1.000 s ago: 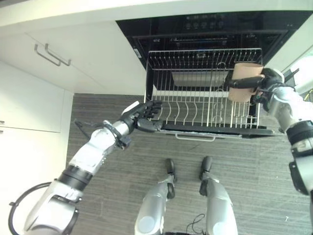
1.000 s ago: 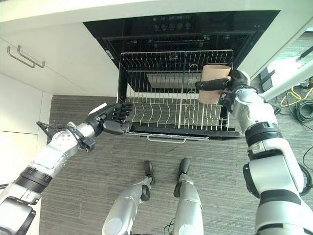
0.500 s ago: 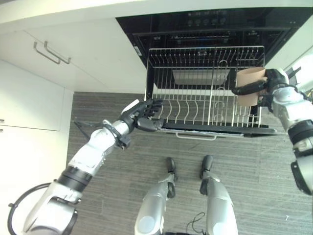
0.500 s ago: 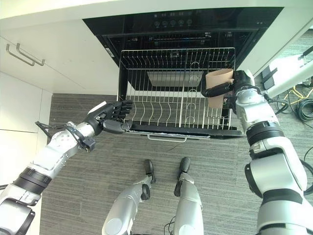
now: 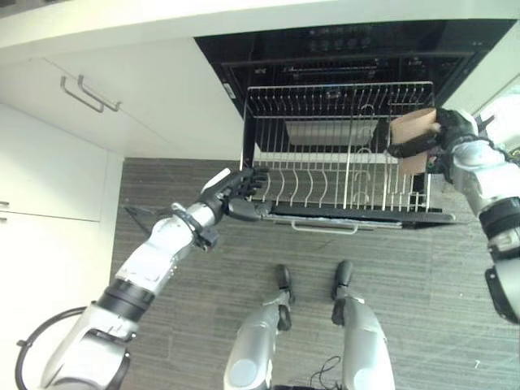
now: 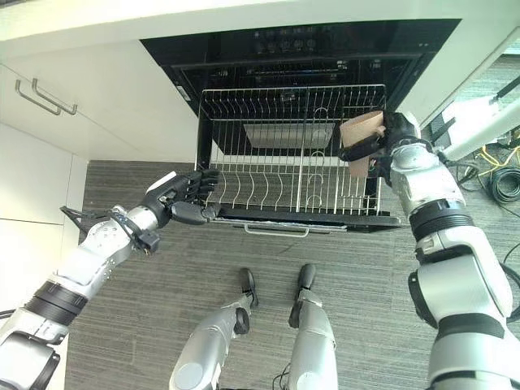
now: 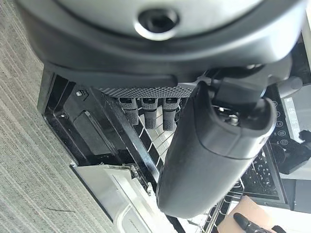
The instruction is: Place the dishes in the dishwasher.
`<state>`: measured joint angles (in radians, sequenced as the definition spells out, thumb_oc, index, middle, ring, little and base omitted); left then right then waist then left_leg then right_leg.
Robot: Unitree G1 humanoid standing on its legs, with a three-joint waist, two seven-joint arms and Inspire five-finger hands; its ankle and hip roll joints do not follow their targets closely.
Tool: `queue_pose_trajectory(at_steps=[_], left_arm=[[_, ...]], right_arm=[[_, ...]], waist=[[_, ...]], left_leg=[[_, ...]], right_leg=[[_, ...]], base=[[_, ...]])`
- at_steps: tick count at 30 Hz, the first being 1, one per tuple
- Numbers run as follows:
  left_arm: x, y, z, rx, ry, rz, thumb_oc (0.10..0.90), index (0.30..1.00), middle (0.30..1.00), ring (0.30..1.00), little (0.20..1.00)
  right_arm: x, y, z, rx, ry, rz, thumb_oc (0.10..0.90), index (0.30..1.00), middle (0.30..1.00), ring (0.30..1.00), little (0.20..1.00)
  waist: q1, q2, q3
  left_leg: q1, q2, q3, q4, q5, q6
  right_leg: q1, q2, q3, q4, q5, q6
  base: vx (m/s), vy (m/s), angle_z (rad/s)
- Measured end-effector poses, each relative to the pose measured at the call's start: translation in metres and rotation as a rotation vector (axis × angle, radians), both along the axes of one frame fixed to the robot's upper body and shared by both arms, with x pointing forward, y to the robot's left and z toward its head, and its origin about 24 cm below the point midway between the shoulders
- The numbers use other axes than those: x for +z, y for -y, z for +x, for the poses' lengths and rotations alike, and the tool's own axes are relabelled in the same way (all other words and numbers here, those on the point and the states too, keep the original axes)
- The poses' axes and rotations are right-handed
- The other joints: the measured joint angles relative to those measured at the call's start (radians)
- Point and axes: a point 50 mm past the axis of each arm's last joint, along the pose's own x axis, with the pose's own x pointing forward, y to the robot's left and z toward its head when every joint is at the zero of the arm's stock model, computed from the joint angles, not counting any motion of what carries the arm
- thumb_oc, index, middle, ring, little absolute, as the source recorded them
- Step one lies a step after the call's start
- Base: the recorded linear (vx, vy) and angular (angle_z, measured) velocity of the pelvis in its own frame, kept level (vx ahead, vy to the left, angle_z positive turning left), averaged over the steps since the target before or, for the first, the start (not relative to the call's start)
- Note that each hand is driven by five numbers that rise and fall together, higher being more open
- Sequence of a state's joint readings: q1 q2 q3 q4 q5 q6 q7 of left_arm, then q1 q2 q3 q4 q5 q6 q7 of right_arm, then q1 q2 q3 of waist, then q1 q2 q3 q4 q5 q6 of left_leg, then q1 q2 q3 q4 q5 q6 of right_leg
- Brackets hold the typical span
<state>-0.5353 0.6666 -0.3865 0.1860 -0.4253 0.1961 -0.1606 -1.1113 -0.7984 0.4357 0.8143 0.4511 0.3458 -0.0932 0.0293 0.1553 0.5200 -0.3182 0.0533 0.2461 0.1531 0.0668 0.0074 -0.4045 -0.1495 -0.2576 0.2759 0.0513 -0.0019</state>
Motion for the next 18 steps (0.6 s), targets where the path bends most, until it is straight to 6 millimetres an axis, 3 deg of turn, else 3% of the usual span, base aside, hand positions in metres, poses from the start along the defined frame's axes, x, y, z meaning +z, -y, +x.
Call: queue_pose_trajectory(at_steps=[9, 11, 18], left_arm=[[-0.005, -0.006, -0.002, 0.028, -0.008, -0.015, 0.800, 0.900, 0.900, 0.900, 0.900], [-0.010, -0.013, -0.005, 0.057, -0.019, -0.033, 0.800, 0.900, 0.900, 0.900, 0.900], [-0.016, -0.017, -0.008, 0.072, -0.033, -0.040, 0.800, 0.900, 0.900, 0.900, 0.900]], right_arm=[[0.022, -0.016, -0.004, 0.063, 0.062, -0.082, 0.800, 0.900, 0.900, 0.900, 0.900], [0.016, -0.032, -0.011, 0.132, 0.061, -0.111, 0.800, 0.900, 0.900, 0.900, 0.900], [0.010, -0.029, -0.016, 0.114, 0.060, -0.088, 0.800, 0.900, 0.900, 0.900, 0.900]], waist=[[-0.020, -0.035, 0.006], [-0.025, -0.049, 0.007], [-0.029, -0.062, 0.007]], left_leg=[[0.029, 0.005, 0.004, 0.000, -0.002, 0.002], [0.042, 0.008, 0.007, -0.001, -0.005, 0.003], [0.070, 0.013, 0.015, -0.001, -0.012, -0.001]], right_leg=[[0.033, 0.006, 0.002, -0.012, 0.003, 0.003], [0.046, 0.008, 0.002, -0.015, 0.002, 0.004], [0.076, 0.014, 0.005, -0.025, 0.003, 0.003]], base=[[0.00, 0.002, -0.01], [0.01, -0.001, -0.05], [0.01, 0.008, -0.02]])
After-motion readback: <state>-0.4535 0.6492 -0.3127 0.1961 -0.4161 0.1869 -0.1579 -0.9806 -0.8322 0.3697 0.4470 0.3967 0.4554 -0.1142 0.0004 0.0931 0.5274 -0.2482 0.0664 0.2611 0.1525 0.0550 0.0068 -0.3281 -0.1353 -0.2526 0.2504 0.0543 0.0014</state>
